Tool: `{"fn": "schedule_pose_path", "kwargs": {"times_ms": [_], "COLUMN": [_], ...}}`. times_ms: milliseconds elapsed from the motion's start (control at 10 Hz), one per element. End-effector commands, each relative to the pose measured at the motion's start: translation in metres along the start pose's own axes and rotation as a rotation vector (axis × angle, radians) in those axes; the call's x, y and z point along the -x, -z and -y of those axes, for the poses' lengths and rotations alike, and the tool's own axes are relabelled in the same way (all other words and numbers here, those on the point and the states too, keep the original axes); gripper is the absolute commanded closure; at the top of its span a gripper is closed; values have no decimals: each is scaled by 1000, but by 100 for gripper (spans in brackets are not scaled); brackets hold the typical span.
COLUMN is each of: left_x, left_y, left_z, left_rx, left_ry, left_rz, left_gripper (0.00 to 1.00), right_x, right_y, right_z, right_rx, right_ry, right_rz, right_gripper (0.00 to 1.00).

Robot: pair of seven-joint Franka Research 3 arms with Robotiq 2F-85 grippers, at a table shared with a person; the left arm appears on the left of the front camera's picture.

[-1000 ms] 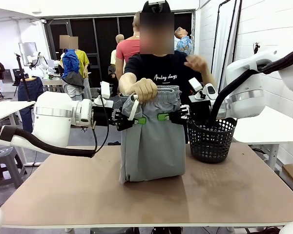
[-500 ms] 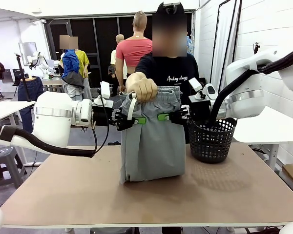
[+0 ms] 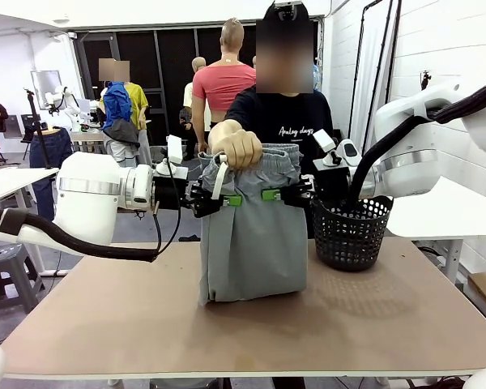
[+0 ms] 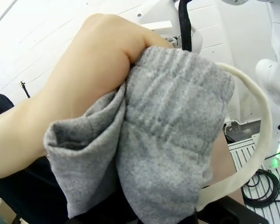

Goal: Fold the training pants.
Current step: Release the ends of the Training pants and then grab the overlapped ends.

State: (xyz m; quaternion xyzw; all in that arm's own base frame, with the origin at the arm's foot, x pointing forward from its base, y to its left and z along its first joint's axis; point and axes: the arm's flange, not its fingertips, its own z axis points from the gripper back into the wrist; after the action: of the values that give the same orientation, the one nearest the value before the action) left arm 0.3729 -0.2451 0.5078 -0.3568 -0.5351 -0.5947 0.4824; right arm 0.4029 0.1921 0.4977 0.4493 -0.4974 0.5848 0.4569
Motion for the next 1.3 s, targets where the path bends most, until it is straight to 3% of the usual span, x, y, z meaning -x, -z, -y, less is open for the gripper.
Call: {"fn": "schedule_pose_path", "kwargs": {"times_ms": [0, 900, 1000, 1100, 1200], "left_x": [-3, -3, 0, 2, 3], "left_y": [1, 1, 0, -2, -3], "left_z": [-1, -1, 0, 0, -1], "left_rx": [-1, -1, 0, -6, -20], "left_ry": [4, 4, 0, -10, -22], "left_rz": [3, 3, 0, -5, 8], "left_gripper": [100, 100, 100, 92, 72], "right_x": [-1, -1, 0, -1, -1], "right_y": [1, 1, 0, 0, 1], "right_z": [-5, -5, 0, 0, 0], "right_rx": [8, 8, 0, -3, -23], "right_ry": [-10, -10, 0, 1, 5], "right_rz": [37, 37, 0, -6, 1], "right_gripper": [100, 100, 100, 80, 60]}}
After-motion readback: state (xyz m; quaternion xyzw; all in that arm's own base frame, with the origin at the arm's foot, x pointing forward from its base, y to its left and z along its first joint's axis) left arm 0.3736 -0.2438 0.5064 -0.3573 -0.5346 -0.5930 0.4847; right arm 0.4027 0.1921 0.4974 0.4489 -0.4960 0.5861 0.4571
